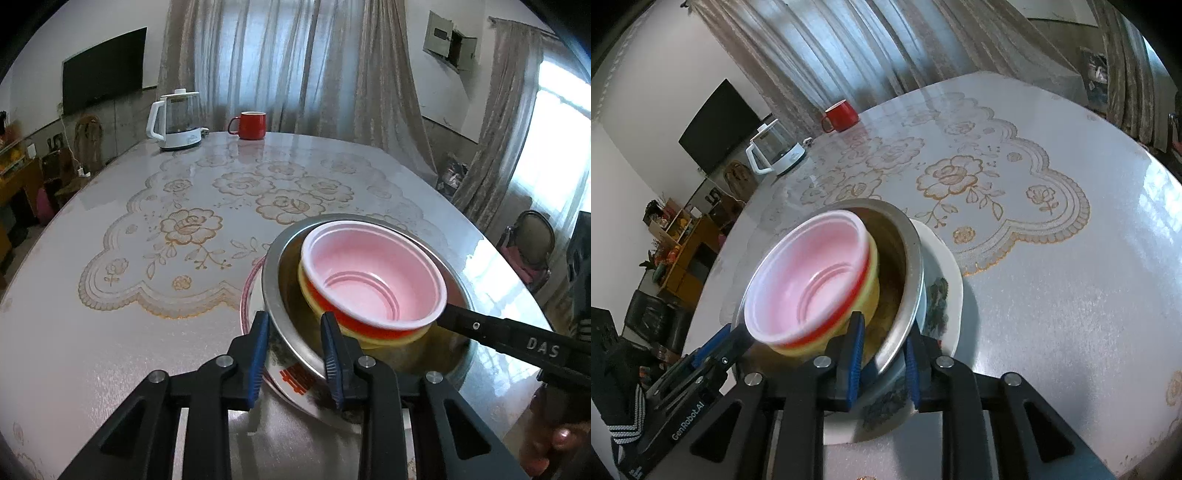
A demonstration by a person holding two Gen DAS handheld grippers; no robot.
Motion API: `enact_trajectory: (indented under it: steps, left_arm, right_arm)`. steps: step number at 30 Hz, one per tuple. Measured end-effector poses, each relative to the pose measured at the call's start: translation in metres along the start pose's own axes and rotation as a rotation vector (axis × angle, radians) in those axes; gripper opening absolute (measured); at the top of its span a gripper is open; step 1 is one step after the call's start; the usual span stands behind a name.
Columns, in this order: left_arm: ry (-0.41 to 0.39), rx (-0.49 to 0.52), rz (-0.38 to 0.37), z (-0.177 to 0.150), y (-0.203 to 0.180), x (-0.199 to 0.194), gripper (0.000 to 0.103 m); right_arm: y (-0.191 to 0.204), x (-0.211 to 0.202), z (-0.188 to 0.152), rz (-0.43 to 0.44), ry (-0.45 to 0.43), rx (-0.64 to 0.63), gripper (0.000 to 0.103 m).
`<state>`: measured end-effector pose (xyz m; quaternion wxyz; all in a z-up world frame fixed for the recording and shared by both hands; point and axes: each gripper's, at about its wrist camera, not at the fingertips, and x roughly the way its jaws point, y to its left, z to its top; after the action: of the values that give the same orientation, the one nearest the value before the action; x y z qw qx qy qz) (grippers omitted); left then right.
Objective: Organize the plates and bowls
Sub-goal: 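Lower the steel bowl onto the stacked plates with both grippers, then open both grippers and withdraw them from the stack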
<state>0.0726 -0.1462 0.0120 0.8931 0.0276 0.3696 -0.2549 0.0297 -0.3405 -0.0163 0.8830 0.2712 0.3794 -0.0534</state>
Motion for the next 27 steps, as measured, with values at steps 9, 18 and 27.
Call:
enact_trajectory:
  steps: [9, 18, 27]
  left_arm:
    - [-0.012, -0.026, 0.022, -0.015, 0.009, -0.024, 0.067]
    - [-0.006, 0.01, 0.044, -0.038, 0.002, -0.049, 0.092]
    - [-0.049, 0.043, 0.113, -0.057, -0.003, -0.077, 0.103]
  right_arm:
    - [0.006, -0.038, -0.015, -0.014, -0.081, -0.067, 0.031]
    - [0.019, -0.062, -0.051, -0.049, -0.139, -0.16, 0.041]
    - [0.04, -0.082, -0.089, -0.08, -0.289, -0.267, 0.075]
